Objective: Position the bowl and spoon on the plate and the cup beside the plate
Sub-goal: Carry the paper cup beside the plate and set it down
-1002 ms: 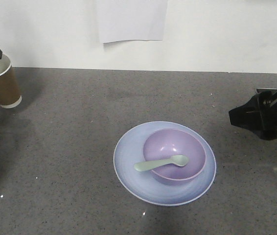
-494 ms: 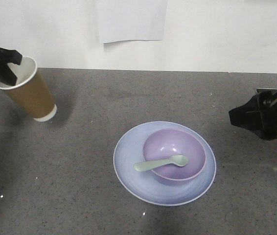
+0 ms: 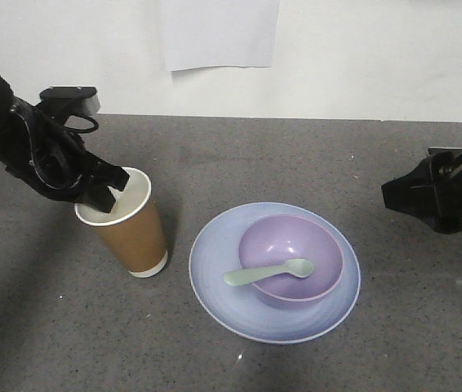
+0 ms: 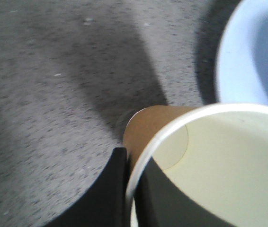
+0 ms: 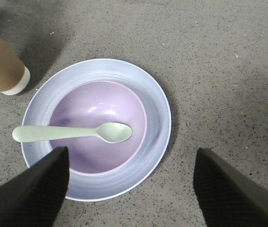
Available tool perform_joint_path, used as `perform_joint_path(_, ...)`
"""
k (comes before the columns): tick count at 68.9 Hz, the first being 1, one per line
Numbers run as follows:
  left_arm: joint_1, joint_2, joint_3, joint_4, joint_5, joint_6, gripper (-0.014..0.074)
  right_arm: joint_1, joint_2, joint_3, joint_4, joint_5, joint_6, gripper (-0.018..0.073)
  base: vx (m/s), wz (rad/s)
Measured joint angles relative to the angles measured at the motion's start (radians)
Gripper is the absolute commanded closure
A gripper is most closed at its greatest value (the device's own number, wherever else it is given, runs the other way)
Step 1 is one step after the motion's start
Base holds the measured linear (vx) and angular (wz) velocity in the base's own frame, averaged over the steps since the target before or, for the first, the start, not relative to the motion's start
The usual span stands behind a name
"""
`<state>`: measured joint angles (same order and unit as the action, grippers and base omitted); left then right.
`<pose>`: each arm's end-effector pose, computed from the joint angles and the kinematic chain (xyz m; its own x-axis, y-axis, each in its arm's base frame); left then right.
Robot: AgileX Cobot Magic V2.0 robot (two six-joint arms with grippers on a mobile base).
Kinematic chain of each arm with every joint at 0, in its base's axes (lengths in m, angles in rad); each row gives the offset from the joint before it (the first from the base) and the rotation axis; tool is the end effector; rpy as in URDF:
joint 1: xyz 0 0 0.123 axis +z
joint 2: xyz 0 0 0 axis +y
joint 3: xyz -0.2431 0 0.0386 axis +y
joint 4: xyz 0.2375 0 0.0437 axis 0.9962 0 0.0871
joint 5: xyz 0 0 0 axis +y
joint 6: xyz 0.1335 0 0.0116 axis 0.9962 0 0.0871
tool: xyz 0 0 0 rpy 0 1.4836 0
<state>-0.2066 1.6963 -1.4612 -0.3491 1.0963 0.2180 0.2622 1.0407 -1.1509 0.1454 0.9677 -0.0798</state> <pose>0.3380 -0.1125 0.2267 -0.9015 0.2407 -0.3598 0.3466 0.8993 -0.2668 0.2253 0.0770 0.3296 -0.6701 -0.1767 -0.7209 -0.3384 0.9372 0.0849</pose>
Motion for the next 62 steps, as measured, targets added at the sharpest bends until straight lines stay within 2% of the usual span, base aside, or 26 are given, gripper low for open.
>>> perform_joint_path(20, -0.067, 0.0, 0.001, 0.005, -0.028, 0.001, 0.0604, 0.0, 0.001, 0.0, 0.0, 0.0, 0.0, 0.0039, 0.0, 0.0)
perform_joint_path(43, -0.071, 0.0, 0.001, 0.013, -0.027, -0.003, 0.058, 0.0, 0.001, 0.0, 0.0, 0.0, 0.0, 0.0039, 0.0, 0.0)
perform_joint_path(52, -0.071, 0.0, 0.001, 0.013, -0.027, -0.009, 0.0528, 0.0, 0.001, 0.0, 0.0, 0.0, 0.0, 0.0039, 0.0, 0.0)
perform_joint_path(62, -0.071, 0.0, 0.001, 0.013, -0.027, -0.013, 0.0408, 0.0, 0.001, 0.0, 0.0, 0.0, 0.0, 0.0039, 0.0, 0.0)
